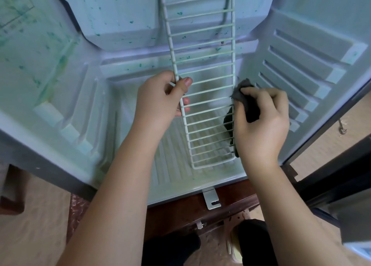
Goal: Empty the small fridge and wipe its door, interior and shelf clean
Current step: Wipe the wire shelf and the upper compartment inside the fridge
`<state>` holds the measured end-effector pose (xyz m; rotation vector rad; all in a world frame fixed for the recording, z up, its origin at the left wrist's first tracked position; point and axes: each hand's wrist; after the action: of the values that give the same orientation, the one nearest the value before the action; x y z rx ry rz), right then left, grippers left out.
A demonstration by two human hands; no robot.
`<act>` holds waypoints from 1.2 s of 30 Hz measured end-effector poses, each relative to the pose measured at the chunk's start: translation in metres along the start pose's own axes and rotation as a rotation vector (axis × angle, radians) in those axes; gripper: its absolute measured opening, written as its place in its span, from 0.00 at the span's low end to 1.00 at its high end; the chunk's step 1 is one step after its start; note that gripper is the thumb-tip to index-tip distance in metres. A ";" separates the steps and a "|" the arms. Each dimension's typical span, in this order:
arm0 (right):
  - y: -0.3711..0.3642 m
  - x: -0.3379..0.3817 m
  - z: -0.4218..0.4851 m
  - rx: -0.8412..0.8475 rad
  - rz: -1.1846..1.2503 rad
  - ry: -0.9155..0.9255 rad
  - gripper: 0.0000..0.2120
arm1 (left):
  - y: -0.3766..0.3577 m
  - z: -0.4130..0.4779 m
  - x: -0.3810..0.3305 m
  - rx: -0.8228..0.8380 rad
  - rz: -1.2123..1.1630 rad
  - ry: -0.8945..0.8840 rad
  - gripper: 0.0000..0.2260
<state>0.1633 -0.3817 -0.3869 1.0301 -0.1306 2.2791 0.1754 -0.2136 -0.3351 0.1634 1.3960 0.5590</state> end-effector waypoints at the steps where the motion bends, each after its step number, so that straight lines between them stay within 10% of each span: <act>1: 0.000 0.003 -0.002 0.020 0.007 0.011 0.10 | 0.001 0.000 0.000 0.004 -0.008 0.002 0.09; 9: 0.002 0.019 -0.025 0.287 -0.028 0.078 0.29 | 0.000 -0.002 0.003 0.033 -0.014 0.014 0.05; 36: 0.000 -0.003 -0.017 0.256 -0.180 0.081 0.10 | 0.000 0.000 0.014 0.161 0.243 0.018 0.12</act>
<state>0.1538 -0.3777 -0.4006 1.0292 0.2828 2.2058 0.1760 -0.2076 -0.3473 0.4632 1.4486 0.6490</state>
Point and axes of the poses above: each hand's wrist, its own z-axis towards the middle knuckle, its own y-axis out of the back of the hand, x = y × z, and after that the axes turned 13 degrees about z, right-handed
